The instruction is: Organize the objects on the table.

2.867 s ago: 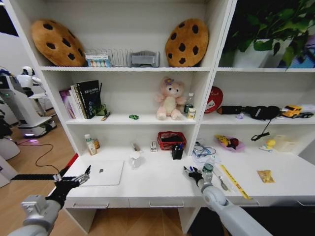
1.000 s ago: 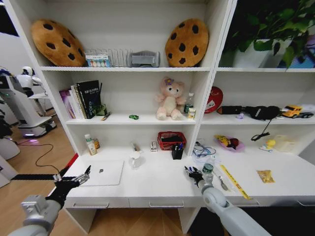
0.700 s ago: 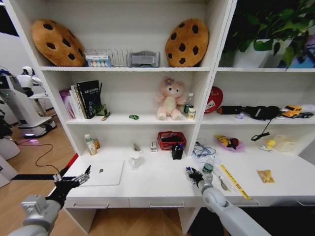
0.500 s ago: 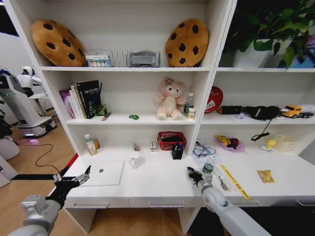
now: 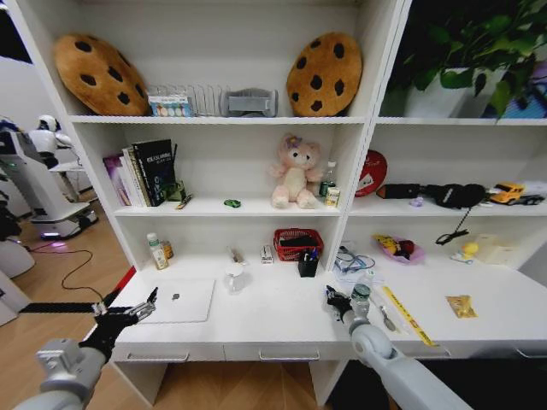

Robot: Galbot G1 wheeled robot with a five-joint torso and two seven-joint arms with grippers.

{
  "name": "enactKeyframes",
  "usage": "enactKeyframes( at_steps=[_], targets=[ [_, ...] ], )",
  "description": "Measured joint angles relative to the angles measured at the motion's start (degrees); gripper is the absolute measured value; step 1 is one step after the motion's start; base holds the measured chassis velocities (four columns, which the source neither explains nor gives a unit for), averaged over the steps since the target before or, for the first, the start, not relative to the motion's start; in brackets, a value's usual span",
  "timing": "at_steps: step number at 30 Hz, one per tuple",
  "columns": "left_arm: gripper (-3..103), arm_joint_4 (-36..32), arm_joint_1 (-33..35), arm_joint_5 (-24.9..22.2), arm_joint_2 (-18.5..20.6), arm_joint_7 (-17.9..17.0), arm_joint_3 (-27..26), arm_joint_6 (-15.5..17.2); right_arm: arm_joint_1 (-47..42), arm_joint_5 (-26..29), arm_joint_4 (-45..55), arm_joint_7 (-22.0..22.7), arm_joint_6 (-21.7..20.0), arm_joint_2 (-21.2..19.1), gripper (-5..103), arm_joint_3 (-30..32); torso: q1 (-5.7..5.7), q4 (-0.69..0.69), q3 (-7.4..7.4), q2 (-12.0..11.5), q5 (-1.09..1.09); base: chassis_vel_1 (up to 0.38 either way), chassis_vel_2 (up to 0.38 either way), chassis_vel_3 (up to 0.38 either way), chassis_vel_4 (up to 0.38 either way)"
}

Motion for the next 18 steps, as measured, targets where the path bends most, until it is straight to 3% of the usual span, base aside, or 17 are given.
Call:
enactKeyframes(
  at_steps=[3, 5, 18],
  targets=[
    [100, 0.0, 0.0, 0.0, 0.0, 0.0, 0.0, 0.0, -0.23, 0.03, 0.49, 0.01, 0.09, -0.09, -3, 0.1, 0.0, 0.0, 0.0, 0.0, 0.0, 0.0, 0.0, 0.0, 0.0],
    [100, 0.0, 0.0, 0.0, 0.0, 0.0, 0.0, 0.0, -0.37, 0.13, 0.66, 0.02, 0.04, -0.1, 2, 0.11, 0.0, 0.0, 0.0, 0.0, 0.0, 0.0, 0.0, 0.0, 0.0],
    [100, 0.0, 0.0, 0.0, 0.0, 0.0, 0.0, 0.0, -1.35, 1.18, 1.64, 0.85, -1.72, 0.17, 50, -1.07, 0.0, 0.0, 0.0, 0.0, 0.0, 0.0, 0.0, 0.0, 0.0]
  ],
)
